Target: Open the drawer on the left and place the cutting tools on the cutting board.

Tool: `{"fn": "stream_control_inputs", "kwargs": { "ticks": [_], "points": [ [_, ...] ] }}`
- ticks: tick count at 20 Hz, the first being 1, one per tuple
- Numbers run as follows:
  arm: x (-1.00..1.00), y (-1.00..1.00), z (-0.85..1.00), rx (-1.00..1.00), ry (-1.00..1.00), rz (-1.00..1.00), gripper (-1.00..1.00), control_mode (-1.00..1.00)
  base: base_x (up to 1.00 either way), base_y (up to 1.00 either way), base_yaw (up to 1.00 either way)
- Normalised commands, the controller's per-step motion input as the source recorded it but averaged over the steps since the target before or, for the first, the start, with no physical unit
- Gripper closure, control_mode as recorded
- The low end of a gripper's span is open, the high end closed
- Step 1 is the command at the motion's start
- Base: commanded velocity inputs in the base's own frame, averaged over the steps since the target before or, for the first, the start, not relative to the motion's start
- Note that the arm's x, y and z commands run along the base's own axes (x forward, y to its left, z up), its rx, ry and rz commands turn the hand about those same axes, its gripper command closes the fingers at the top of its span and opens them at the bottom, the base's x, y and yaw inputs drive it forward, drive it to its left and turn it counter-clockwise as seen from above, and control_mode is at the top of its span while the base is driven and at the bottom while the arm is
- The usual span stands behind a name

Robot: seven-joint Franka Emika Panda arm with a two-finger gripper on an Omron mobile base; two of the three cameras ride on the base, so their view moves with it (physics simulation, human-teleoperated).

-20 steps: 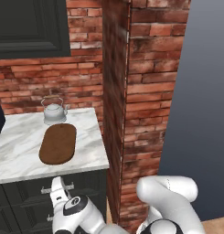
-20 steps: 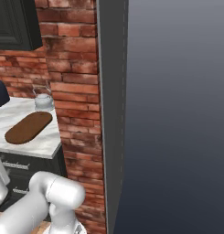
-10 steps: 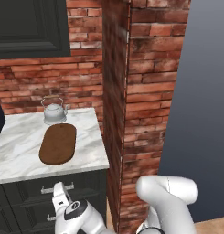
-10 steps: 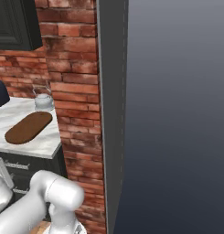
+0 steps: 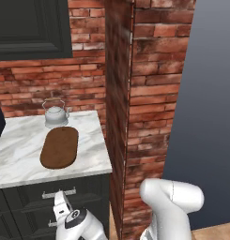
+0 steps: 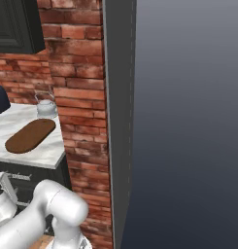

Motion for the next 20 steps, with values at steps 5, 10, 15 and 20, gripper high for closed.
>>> {"fn": "stream_control_inputs", "kwargs": {
  "ticks": [5,10,15,20],
  "points": [
    [0.15,0.13,-0.06,0.08,-0.02,0.01,-1.00,-1.00,0.00,0.00,0.00],
    [0.20,0.18,0.00,0.08,0.00,0.00,-1.00,-1.00,0.00,0.00,0.00],
    [0.27,0.10,0.00,0.00,0.00,0.00,-1.00,-1.00,0.00,0.00,0.00],
    [0.26,0.07,-0.05,0.00,0.00,0.00,-1.00,-1.00,0.00,0.00,0.00]
  ]
}}
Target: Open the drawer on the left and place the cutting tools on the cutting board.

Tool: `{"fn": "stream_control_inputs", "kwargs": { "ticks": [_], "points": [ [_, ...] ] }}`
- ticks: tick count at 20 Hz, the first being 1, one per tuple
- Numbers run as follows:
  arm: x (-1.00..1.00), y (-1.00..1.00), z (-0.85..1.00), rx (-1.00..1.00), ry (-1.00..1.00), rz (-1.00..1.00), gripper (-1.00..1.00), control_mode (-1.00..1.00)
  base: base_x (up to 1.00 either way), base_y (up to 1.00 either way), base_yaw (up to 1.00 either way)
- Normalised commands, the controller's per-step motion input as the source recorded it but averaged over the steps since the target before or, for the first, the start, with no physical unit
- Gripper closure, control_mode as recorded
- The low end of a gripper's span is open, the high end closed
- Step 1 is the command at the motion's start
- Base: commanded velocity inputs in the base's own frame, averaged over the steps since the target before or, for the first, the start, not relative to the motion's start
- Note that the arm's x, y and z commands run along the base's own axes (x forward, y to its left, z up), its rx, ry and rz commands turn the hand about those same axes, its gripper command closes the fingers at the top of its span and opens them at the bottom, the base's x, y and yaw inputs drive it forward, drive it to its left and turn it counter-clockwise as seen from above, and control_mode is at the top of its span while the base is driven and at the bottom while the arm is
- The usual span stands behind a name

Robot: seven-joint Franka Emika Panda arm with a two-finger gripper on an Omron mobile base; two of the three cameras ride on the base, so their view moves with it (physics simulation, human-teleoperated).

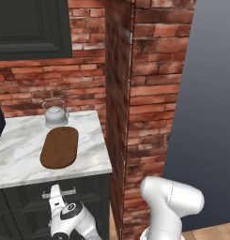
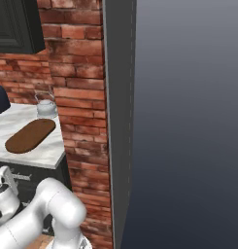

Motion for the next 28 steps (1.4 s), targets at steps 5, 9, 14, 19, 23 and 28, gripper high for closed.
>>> {"fn": "stream_control_inputs", "kwargs": {
  "ticks": [5,9,14,19,23,28],
  "points": [
    [0.15,0.14,-0.29,0.00,0.00,0.00,-1.00,-1.00,0.00,0.00,0.00],
    [0.16,0.19,-0.31,0.00,0.00,0.00,-1.00,-1.00,0.00,0.00,0.00],
    [0.19,0.15,-0.22,0.00,0.00,0.00,-1.00,-1.00,0.00,0.00,0.00],
    [0.08,0.03,-0.01,0.00,0.00,0.00,-1.00,-1.00,0.00,0.00,0.00],
    [0.05,0.11,0.00,0.00,0.00,-0.02,-1.00,-1.00,0.00,0.00,0.00],
    [0.00,0.00,0.00,0.00,0.00,0.00,1.00,-1.00,0.00,0.00,0.00]
  ]
}}
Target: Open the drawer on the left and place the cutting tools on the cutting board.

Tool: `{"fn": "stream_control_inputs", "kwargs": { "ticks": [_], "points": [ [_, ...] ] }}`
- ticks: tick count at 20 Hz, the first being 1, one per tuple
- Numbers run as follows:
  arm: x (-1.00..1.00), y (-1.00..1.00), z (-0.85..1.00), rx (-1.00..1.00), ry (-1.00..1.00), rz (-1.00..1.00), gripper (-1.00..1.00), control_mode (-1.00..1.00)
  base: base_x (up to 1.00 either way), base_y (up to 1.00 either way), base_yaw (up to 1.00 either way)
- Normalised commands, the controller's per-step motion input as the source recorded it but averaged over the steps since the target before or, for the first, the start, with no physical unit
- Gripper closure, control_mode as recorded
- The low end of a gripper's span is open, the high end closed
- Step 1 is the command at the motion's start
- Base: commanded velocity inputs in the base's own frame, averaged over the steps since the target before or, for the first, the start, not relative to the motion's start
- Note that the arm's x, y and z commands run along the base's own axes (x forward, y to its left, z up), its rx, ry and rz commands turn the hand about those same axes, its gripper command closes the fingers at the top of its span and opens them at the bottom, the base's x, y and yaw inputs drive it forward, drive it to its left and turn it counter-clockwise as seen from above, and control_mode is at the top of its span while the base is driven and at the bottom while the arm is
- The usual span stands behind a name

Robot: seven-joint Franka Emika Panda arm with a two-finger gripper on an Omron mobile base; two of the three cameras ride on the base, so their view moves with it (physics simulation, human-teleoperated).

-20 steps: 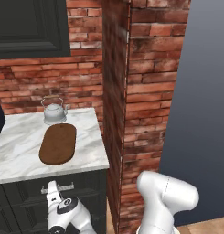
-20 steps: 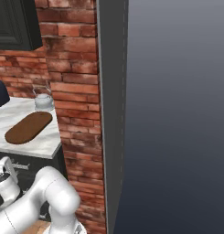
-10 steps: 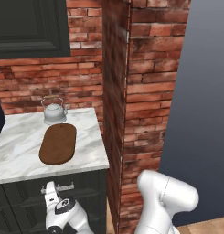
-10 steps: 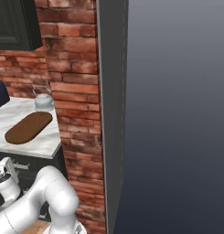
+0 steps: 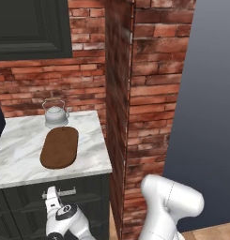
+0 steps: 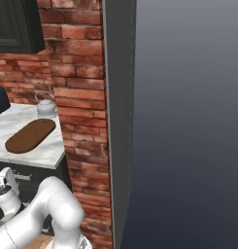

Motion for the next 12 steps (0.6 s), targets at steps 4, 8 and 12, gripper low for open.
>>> {"fn": "stream_control_inputs", "kwargs": {
  "ticks": [4,8,12],
  "points": [
    [0.00,0.00,0.00,0.00,0.00,0.00,1.00,-1.00,0.00,0.00,0.00],
    [0.00,0.00,0.00,0.00,0.00,0.00,1.00,-1.00,0.00,0.00,0.00],
    [-0.02,0.00,0.00,0.00,0.00,0.00,1.00,-1.00,0.00,0.00,0.00]
  ]
}}
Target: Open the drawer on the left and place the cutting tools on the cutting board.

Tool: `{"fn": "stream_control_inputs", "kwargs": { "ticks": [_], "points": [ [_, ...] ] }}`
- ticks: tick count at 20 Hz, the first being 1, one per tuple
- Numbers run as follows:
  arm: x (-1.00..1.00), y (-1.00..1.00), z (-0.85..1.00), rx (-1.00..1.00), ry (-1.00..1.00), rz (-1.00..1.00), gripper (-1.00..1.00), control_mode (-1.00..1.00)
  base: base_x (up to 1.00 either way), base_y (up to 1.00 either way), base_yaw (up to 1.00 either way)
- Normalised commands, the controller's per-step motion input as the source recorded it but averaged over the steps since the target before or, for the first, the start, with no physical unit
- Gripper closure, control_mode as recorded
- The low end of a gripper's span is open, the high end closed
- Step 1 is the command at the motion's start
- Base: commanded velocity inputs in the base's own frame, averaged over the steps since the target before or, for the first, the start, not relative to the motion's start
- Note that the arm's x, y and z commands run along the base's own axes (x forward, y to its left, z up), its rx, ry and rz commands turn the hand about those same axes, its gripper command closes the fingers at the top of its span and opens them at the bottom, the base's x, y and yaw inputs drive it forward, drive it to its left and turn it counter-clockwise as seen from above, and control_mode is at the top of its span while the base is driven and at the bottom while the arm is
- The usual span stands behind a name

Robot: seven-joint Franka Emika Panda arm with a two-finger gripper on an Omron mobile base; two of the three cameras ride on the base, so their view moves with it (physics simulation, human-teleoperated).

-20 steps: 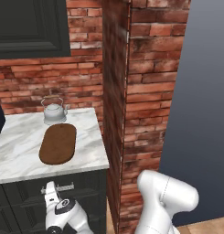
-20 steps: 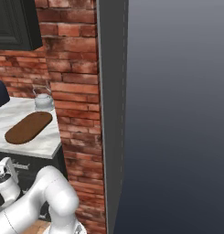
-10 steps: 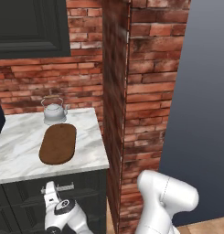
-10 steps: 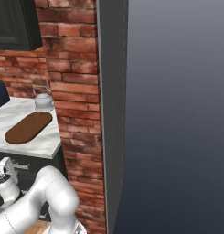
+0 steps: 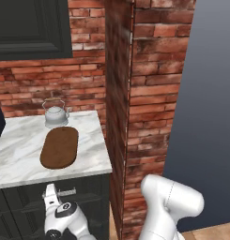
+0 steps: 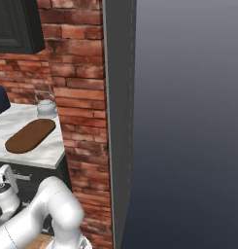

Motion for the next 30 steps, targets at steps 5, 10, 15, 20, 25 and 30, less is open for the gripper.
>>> {"fn": "stream_control_inputs", "kwargs": {
  "ticks": [5,10,15,20,25,30],
  "points": [
    [-0.61,0.00,0.00,0.00,0.00,0.02,1.00,-1.00,0.00,0.00,0.00],
    [-0.86,0.00,0.00,0.00,0.00,0.06,1.00,-1.00,0.00,0.00,0.00],
    [-0.80,0.00,0.00,0.00,0.00,0.06,1.00,-1.00,0.00,0.00,0.00],
    [-0.75,0.00,0.00,0.00,0.00,0.06,1.00,-1.00,0.00,0.00,0.00],
    [-0.77,0.00,0.00,0.00,0.00,0.06,1.00,-1.00,0.00,0.00,0.00],
    [-0.76,0.00,0.00,0.00,0.00,0.06,1.00,-1.00,0.00,0.00,0.00]
  ]
}}
